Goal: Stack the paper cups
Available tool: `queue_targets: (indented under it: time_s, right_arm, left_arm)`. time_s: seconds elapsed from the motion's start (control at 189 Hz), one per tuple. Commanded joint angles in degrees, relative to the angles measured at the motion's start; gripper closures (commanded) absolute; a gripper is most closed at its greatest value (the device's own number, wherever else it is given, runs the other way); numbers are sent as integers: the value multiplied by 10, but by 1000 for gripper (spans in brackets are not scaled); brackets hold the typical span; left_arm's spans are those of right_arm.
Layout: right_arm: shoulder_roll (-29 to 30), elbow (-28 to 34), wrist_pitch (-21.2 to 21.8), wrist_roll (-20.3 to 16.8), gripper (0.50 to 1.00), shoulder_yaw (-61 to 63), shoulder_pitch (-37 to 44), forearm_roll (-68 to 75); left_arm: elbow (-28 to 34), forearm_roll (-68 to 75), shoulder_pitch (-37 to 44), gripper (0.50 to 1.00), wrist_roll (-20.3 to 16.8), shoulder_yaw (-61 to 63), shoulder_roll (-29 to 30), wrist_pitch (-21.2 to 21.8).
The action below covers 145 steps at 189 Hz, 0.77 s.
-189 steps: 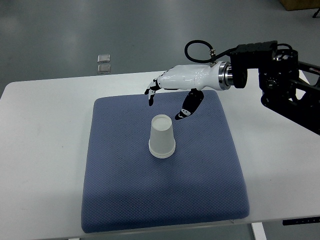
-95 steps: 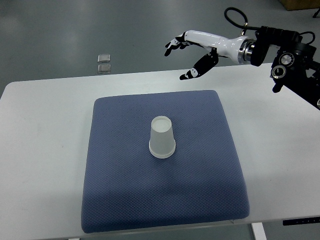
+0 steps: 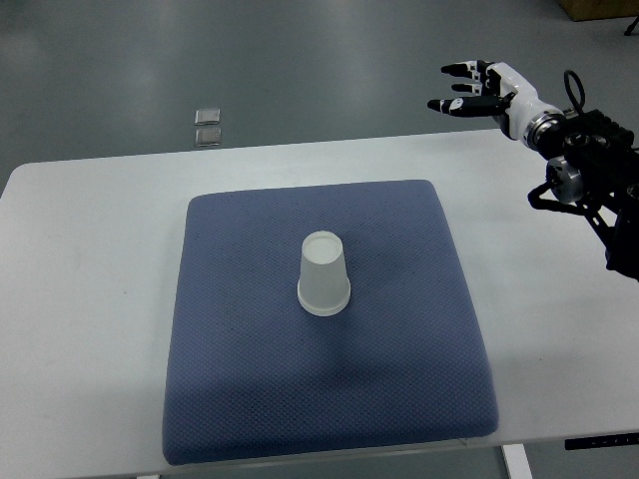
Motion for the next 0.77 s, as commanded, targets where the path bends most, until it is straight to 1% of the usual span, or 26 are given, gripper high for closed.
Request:
queue_targets:
  time_s: [0.0, 0.063, 0.159, 0.18, 0.185, 0.206, 0.232, 0.354, 0.491, 0.761]
  right_arm:
    - [16, -23, -21, -1, 621, 26, -13, 29]
    - [27, -34, -23, -2, 621, 58, -24, 48]
    - [33, -35, -23, -2, 621, 87, -34, 70]
    - [35, -35, -23, -1, 615, 93, -36, 77]
    - [37, -35, -23, -1, 603, 96, -37, 81]
    - [40, -35, -23, -1, 587, 100, -39, 89]
    - [43, -35, -24, -1, 585, 105, -39, 98]
    - [52, -34, -25, 6, 583, 115, -44, 114]
    - [53, -35, -24, 6, 583, 115, -49, 114]
    - [74, -35, -24, 8, 583, 113, -71, 113]
  left_arm:
    - [0, 0, 0, 500, 0, 1, 0, 0]
    - [0, 0, 0, 500, 0, 0, 0, 0]
    - [0, 0, 1, 500, 0, 0, 0, 0]
    - [0, 0, 0, 500, 0, 0, 0, 0]
    - [0, 0, 1, 500, 0, 0, 0, 0]
    - [0, 0, 0, 500, 0, 0, 0, 0]
    - [0, 0, 0, 500, 0, 1, 0, 0]
    - [0, 0, 0, 500, 0, 1, 0, 0]
    - [0, 0, 0, 500, 0, 1, 0, 0]
    - [0, 0, 1, 500, 0, 1, 0, 0]
